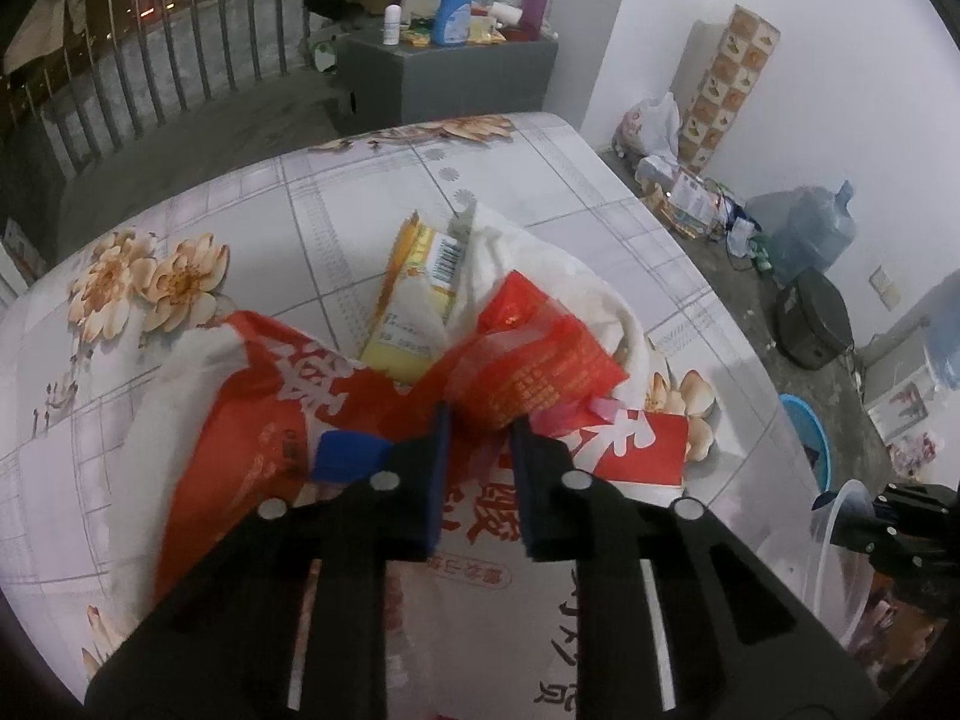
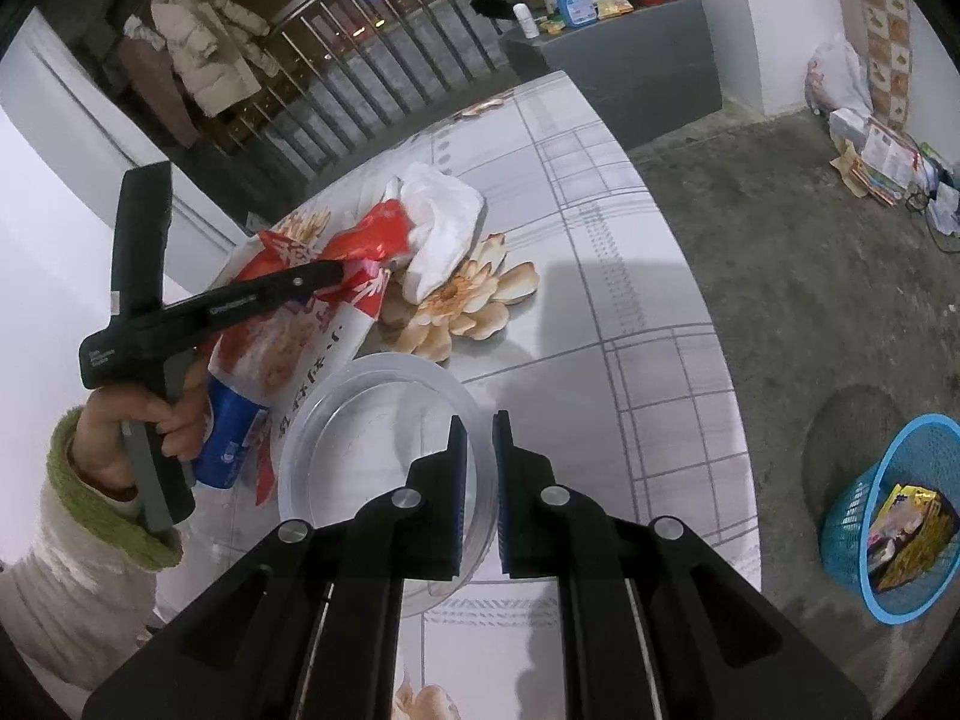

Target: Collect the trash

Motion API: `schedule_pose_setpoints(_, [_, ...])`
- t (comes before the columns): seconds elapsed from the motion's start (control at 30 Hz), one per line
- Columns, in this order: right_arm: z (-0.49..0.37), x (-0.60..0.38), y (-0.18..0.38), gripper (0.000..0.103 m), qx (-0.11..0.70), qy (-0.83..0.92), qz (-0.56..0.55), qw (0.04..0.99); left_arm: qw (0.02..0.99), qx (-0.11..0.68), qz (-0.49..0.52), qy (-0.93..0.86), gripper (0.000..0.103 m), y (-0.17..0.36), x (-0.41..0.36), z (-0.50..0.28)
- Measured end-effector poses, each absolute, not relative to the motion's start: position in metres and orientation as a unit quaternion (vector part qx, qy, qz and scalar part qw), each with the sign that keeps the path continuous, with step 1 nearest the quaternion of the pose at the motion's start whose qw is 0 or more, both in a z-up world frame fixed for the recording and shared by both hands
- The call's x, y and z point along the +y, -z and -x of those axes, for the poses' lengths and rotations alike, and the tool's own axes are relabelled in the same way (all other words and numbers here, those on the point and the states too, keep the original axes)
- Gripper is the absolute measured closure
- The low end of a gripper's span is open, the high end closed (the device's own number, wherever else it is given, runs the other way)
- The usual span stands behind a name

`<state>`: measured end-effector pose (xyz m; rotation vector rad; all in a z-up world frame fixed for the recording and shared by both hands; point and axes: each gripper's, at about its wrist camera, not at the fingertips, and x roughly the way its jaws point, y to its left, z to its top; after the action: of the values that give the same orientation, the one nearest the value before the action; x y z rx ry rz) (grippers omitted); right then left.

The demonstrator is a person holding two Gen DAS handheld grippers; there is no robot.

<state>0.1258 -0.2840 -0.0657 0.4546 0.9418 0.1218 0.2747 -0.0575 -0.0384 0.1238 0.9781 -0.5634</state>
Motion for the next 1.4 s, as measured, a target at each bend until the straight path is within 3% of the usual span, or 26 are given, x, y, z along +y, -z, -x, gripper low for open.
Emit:
schedule_pose_setpoints(0.13, [-0.121, -0.291, 0.063, 0.094, 0.441, -0.055, -0.224, 0.867, 0.851, 0.448, -0.059, 0.267, 0.097, 0.028, -0.051, -0.268])
schedule_pose_setpoints(0.5, [-0.083, -0.334, 0.039, 0.094, 0.385, -0.014, -0.259, 0.885, 0.877, 0.377, -0.054, 0.294, 0.099, -0.028, -0.045, -0.217])
schedule_pose_setpoints(0.77, [0.002, -0.429, 0.032, 0.094, 0.331, 0.147, -0.302, 0.882, 0.850, 0.337, -0.068, 0.400, 0.100, -0.064, -0.106, -0.161])
schedule_pose_setpoints(1.13, [0.075, -0.528, 0.103, 0.094, 0.348, 0.315, -0.350, 0.811, 0.710, 0.458, -0.122, 0.521, 0.099, 0.007, -0.302, -0.102])
schedule_pose_setpoints(1.4, [0.097, -0.599, 0.157, 0.093, 0.329, 0.381, -0.414, 0.759, 0.670, 0.486, -0.159, 0.539, 0.099, 0.071, -0.430, -0.071])
